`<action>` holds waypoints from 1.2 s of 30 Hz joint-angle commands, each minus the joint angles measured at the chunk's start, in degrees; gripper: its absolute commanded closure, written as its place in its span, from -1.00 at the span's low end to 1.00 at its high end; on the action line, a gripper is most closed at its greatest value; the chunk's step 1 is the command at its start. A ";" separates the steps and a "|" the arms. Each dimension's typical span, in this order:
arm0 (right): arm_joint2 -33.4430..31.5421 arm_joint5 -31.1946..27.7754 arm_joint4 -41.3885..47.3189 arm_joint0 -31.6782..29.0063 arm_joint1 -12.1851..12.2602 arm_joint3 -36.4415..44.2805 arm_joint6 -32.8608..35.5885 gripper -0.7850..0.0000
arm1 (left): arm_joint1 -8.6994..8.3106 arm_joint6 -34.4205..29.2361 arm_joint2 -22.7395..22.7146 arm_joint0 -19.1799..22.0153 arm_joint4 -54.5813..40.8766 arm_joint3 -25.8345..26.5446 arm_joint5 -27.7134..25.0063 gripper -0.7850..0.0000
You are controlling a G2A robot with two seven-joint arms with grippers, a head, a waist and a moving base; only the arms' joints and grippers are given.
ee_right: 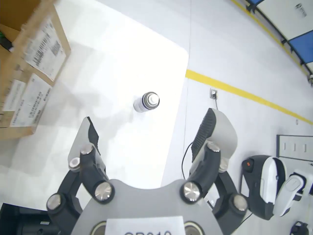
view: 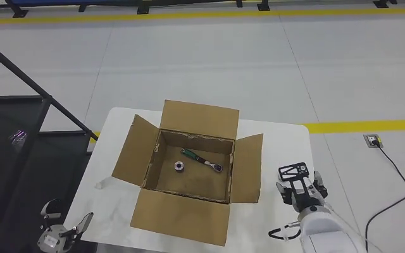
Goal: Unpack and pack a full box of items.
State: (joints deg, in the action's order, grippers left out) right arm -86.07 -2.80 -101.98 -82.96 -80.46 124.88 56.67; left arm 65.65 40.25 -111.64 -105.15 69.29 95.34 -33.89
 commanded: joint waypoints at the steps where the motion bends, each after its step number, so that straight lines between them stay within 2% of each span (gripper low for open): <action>1: -3.67 0.69 3.21 0.54 0.11 -5.81 -2.60 -1.00 | 0.00 0.00 0.00 0.00 0.00 0.00 0.00 -1.00; 7: -6.97 -3.39 10.04 4.65 0.52 -18.16 -12.08 -1.00 | 0.00 0.00 0.00 0.00 0.00 0.00 0.00 -1.00; 10: -8.75 -7.37 15.69 5.97 0.77 -23.32 -21.42 -1.00 | 0.00 0.00 0.00 0.00 0.00 0.00 0.00 -1.00; 13: -9.08 -8.53 15.92 8.10 1.04 -27.76 -23.12 -1.00 | 0.00 0.00 0.00 0.00 0.00 0.00 0.00 -1.00; 15: -9.29 -8.88 16.47 9.59 1.19 -30.54 -24.30 -0.90 | 0.00 0.00 0.00 0.00 0.00 0.00 0.00 -1.00; 17: -9.38 -9.48 17.24 11.12 1.33 -33.10 -24.86 -0.65 | 0.00 0.00 0.00 0.00 0.00 0.00 0.00 -1.00; 18: -9.38 -9.83 17.60 11.58 1.37 -33.89 -25.20 -0.62 | 0.00 0.00 0.00 0.00 0.00 0.00 0.00 -1.00; 19: -9.27 -10.59 18.20 12.34 1.45 -35.23 -25.68 0.00 | 0.00 0.00 0.00 0.00 0.00 0.00 0.00 -1.00; 20: -9.26 -10.89 18.37 12.68 1.51 -35.74 -26.02 0.07 | 0.00 0.00 0.00 0.00 0.00 0.00 0.00 -1.00; 21: -9.23 -11.34 18.64 13.05 1.58 -36.43 -26.40 0.29 | 0.00 0.00 0.00 0.00 0.00 0.00 0.00 -1.00; 23: -9.10 -13.32 19.48 13.65 1.78 -37.42 -27.84 0.97 | 0.00 0.00 0.00 0.00 0.00 0.00 0.00 -1.00; 30: -9.29 -13.18 19.48 12.86 2.26 -35.92 -28.51 1.00 | 0.00 0.00 0.00 0.00 0.00 0.00 0.00 -1.00; 36: -9.39 -8.37 16.35 9.11 2.50 -23.06 -27.44 1.00 | 0.00 0.00 0.00 0.00 0.00 0.00 0.00 -1.00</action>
State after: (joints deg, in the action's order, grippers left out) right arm -95.52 -11.93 -85.11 -73.40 -77.97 99.36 29.07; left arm 65.65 40.25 -111.64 -105.15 69.29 95.34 -33.89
